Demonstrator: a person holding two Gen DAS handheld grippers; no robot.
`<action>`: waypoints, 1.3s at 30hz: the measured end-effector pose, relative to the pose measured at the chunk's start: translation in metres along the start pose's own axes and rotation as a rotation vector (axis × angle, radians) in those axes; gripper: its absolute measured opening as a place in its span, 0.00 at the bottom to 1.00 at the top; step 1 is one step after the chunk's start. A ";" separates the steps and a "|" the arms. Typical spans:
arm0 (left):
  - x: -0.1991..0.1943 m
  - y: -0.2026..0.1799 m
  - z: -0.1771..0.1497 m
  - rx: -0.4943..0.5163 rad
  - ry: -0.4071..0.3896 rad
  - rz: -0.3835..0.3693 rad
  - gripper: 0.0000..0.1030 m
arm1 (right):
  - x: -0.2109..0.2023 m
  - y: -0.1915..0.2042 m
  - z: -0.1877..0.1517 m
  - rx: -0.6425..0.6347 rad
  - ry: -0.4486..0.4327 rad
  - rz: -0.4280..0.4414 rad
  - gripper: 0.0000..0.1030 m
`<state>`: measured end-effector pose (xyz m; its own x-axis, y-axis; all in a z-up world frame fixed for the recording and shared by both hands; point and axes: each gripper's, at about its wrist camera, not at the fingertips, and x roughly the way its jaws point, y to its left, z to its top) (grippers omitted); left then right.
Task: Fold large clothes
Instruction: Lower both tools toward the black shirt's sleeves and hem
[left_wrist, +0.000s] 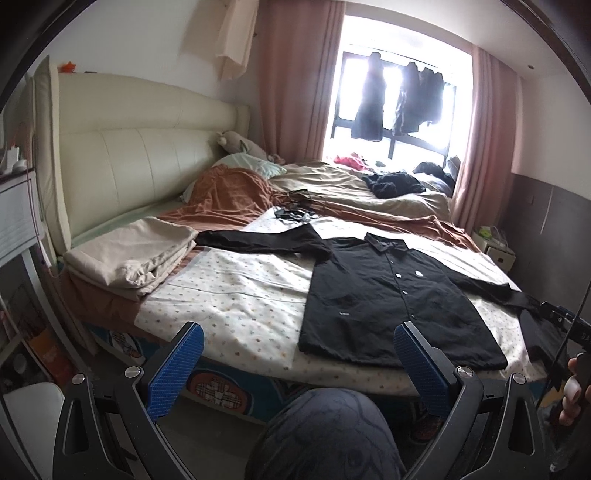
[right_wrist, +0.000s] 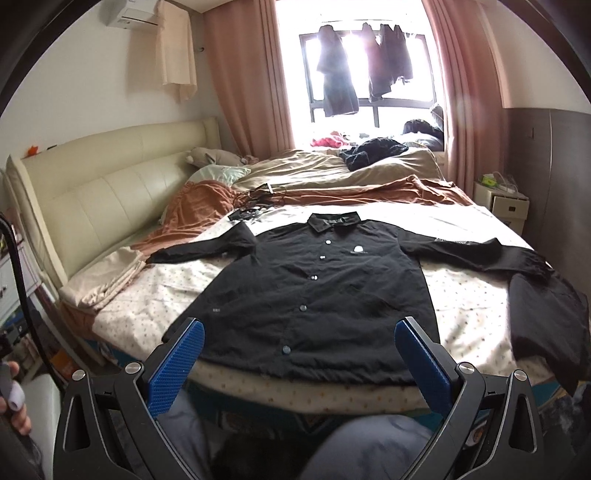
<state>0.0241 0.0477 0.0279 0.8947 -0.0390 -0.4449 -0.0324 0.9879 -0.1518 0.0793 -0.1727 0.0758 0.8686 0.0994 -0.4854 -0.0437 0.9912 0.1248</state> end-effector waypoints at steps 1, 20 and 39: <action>0.003 0.004 0.004 -0.007 0.001 0.009 1.00 | 0.003 -0.001 0.007 0.008 0.000 0.003 1.00; 0.148 0.058 0.096 -0.155 0.093 0.032 0.92 | 0.147 -0.011 0.117 -0.023 0.040 0.092 1.00; 0.322 0.136 0.122 -0.379 0.245 0.091 0.65 | 0.324 0.007 0.156 -0.010 0.164 0.153 0.94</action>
<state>0.3620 0.1879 -0.0284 0.7503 -0.0340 -0.6602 -0.3074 0.8662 -0.3939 0.4373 -0.1471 0.0541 0.7597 0.2605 -0.5958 -0.1742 0.9643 0.1995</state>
